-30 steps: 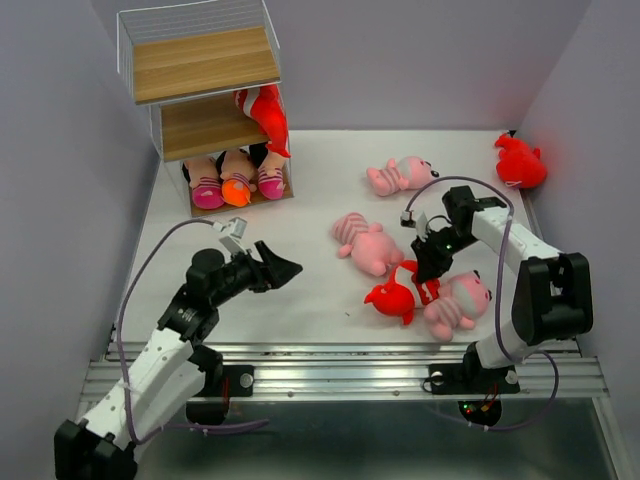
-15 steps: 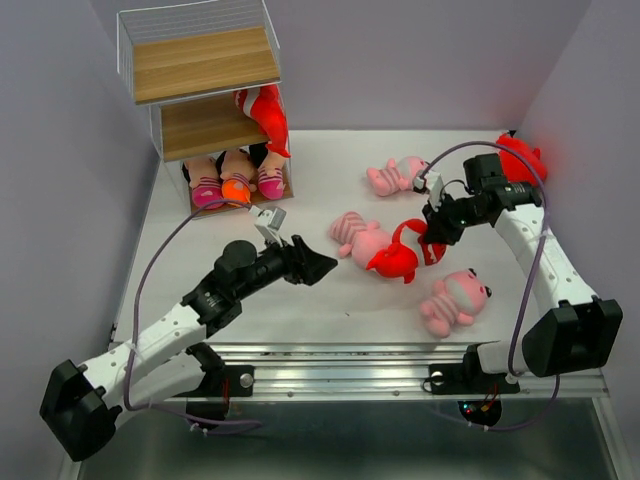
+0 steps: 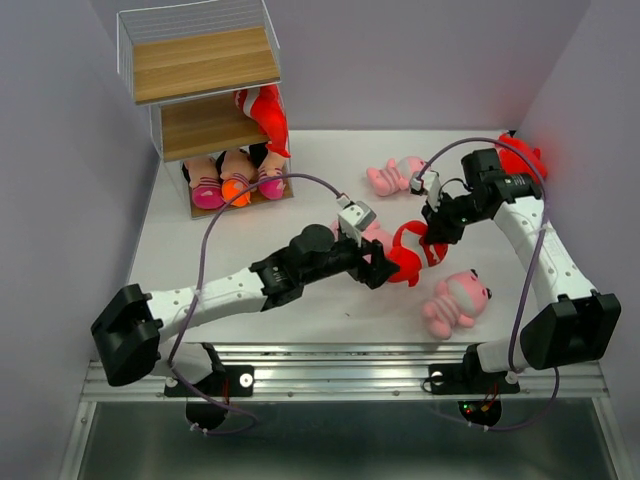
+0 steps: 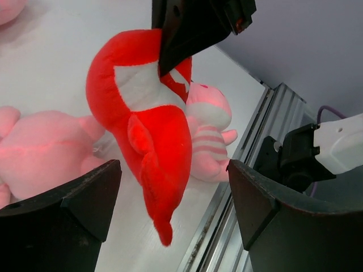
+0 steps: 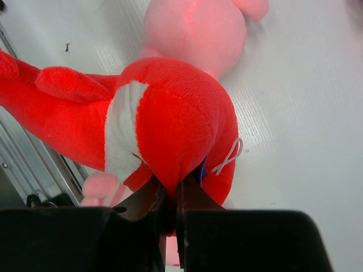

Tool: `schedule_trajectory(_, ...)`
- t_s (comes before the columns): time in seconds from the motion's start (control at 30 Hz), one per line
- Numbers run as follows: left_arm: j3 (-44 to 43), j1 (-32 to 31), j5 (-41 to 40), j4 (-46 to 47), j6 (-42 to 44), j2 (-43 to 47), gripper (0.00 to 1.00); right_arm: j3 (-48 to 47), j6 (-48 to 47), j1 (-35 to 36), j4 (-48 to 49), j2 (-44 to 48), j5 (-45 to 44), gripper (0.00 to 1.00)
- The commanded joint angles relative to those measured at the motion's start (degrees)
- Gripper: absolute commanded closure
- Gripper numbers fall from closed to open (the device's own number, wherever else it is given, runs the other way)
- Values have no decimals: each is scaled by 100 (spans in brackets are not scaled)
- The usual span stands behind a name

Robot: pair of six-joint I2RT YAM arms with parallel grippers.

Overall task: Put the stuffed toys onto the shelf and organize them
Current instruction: Pass the stuffed toy from the right arm to the left

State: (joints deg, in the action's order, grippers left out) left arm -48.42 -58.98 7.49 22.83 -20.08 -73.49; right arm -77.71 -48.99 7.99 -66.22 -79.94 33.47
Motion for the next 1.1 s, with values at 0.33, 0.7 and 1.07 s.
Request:
schedule_trajectory(0.33, -862, -421, -335, -305, 355, -1281, 61, -315, -260, 54, -269, 216, 616, 91)
schedule_trajectory(0.7, 683, 219, 489, 1941, -1040, -895, 100, -69, 494, 54, 292, 382, 960, 22)
schedule_trajectory(1.07, 2952, 1029, 342, 5124, -2676, 238, 100, -130, 2736, -297, 2216, 752, 473, 0)
